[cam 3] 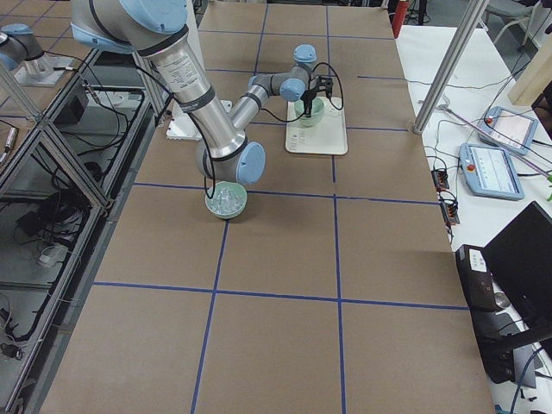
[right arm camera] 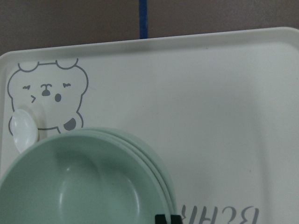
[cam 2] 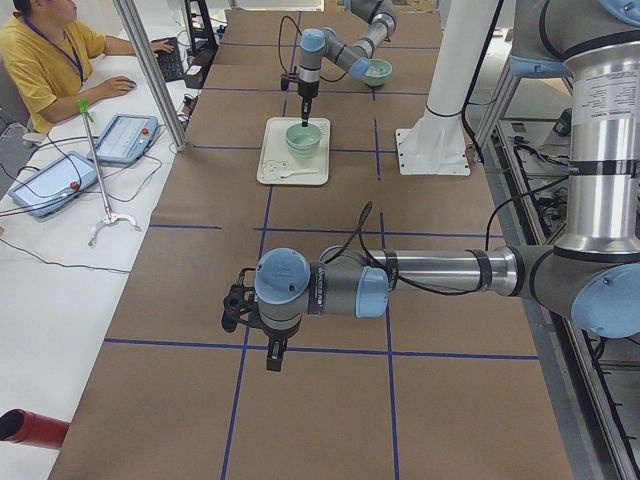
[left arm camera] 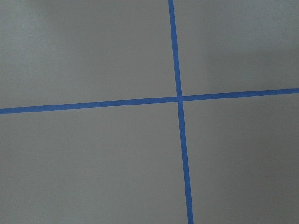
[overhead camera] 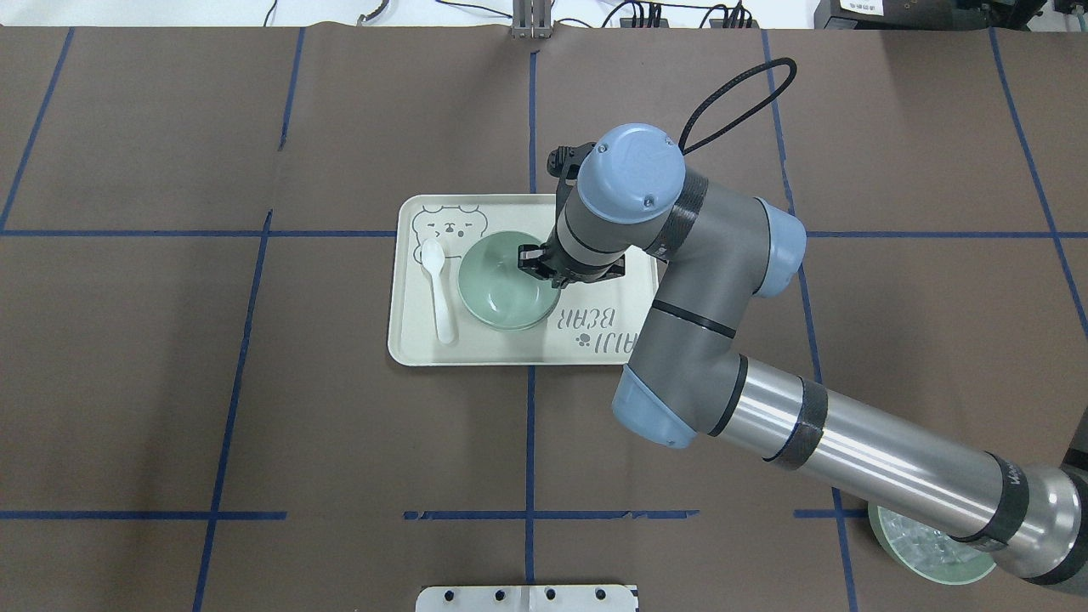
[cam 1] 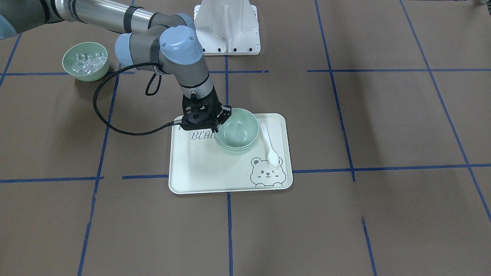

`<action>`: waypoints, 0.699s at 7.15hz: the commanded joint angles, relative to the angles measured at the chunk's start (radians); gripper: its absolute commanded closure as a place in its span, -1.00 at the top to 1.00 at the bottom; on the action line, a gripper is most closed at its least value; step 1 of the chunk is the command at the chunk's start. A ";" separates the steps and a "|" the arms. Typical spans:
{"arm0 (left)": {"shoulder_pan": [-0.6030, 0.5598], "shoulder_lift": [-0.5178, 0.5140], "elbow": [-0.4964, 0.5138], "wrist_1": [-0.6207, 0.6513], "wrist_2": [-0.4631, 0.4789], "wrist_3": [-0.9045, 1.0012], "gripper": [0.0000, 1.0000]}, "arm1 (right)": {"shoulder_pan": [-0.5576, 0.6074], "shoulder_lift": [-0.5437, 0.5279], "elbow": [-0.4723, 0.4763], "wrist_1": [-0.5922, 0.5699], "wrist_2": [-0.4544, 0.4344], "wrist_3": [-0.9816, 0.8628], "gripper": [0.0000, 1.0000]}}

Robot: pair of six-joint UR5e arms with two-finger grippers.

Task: Stack green bowls together

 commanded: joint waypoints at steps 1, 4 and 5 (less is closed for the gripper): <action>0.000 0.000 -0.002 0.000 0.000 0.000 1.00 | 0.000 -0.004 0.000 -0.002 -0.025 -0.002 -1.00; 0.000 0.000 -0.013 0.002 0.000 0.000 1.00 | 0.005 -0.010 -0.005 -0.002 -0.065 -0.017 0.98; 0.000 0.000 -0.013 0.002 0.000 0.000 1.00 | 0.017 -0.002 -0.005 -0.003 -0.057 -0.018 1.00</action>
